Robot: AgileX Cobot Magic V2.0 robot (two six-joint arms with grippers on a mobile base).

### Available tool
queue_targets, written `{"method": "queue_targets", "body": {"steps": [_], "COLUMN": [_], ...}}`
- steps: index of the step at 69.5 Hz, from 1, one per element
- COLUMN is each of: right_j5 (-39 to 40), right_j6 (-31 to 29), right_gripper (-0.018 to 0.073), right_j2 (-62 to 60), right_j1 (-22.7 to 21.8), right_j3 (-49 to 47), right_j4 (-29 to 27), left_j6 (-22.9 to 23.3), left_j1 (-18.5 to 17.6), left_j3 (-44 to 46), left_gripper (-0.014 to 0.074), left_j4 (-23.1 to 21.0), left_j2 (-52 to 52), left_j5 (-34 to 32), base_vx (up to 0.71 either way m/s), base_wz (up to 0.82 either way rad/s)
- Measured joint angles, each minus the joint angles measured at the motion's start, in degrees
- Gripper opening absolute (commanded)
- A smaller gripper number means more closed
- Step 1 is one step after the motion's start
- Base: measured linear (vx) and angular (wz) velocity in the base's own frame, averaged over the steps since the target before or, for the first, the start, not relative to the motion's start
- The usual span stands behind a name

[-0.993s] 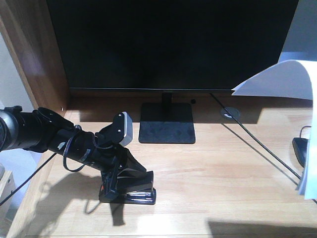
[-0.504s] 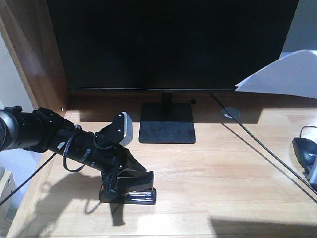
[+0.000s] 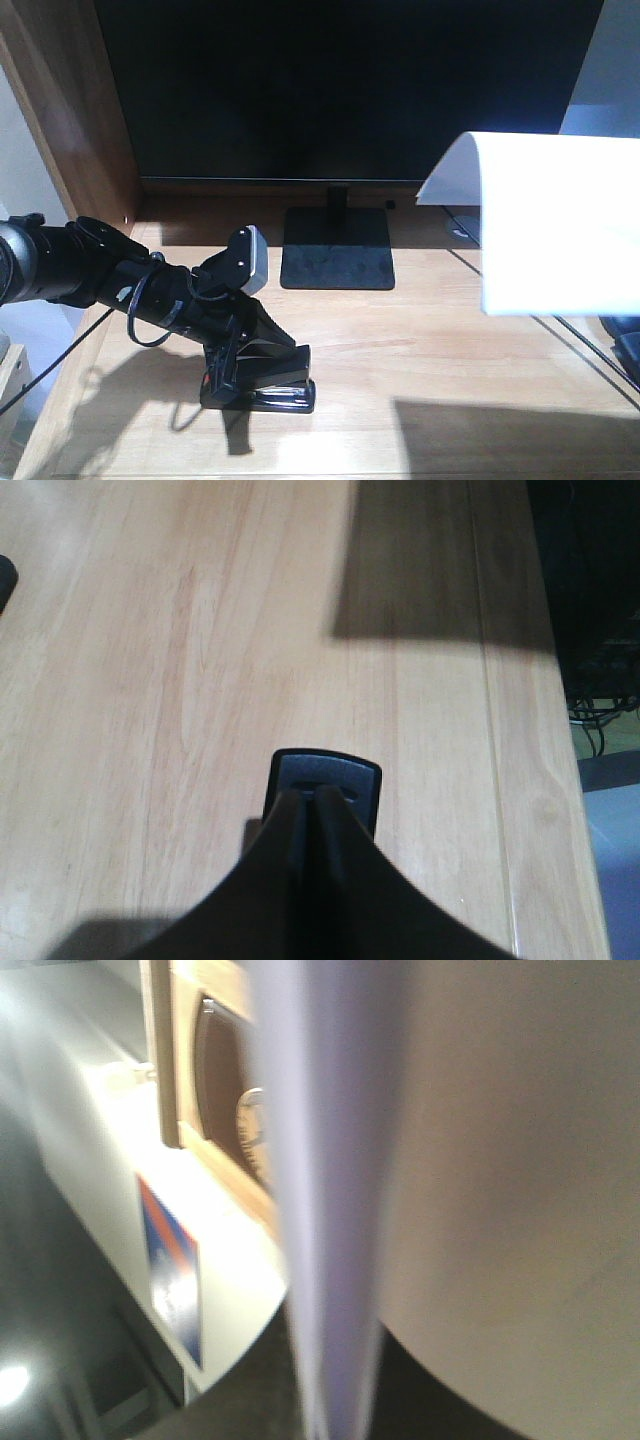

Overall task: Grab stapler and paper to desk for stapling
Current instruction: 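Bring the white paper sheet down toward the stapler with the right gripper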

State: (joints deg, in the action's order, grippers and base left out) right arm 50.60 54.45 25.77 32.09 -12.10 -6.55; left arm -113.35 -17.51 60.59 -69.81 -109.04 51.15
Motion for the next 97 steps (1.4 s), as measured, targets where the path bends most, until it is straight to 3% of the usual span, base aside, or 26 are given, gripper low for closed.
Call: {"method": "queue_targets", "body": {"steps": [37,57,65,75,86,97], "right_j5": [14.5,15.6,15.6,15.9,16.0,16.0], "right_j6": [0.1,0.1,1.9,9.8,23.7,39.8], "right_gripper": [-0.0003,-0.0003,-0.0003,-0.0003,-0.0003,-0.0003], "right_j2": [17.9,24.0,26.4,29.1,32.0,35.8], "right_j1": [0.0,-1.3,-6.4,-15.5,-28.0,-40.4], "right_j3": [0.0,-4.2,-7.2,-9.7,-11.0,-12.1], "right_j4": [-3.6,-1.7,3.7,12.1,24.6,43.1], "left_j6": [0.0,0.0,0.0,0.0,0.0,0.0], "left_j1": [0.0,0.0,0.0,0.0,0.0,0.0], "left_j3": [0.0,0.0,0.0,0.0,0.0,0.0], "left_gripper": [-0.0006,-0.0006,-0.0006,-0.0006,-0.0006,-0.0006], "left_j4": [0.0,-0.1,-0.1,-0.1,-0.1,-0.1], "left_j2": [0.0,0.0,0.0,0.0,0.0,0.0], "left_j5": [0.0,0.0,0.0,0.0,0.0,0.0], "base_vx": [0.0,0.0,0.0,0.0,0.0,0.0], "base_wz": [0.0,0.0,0.0,0.0,0.0,0.0]}}
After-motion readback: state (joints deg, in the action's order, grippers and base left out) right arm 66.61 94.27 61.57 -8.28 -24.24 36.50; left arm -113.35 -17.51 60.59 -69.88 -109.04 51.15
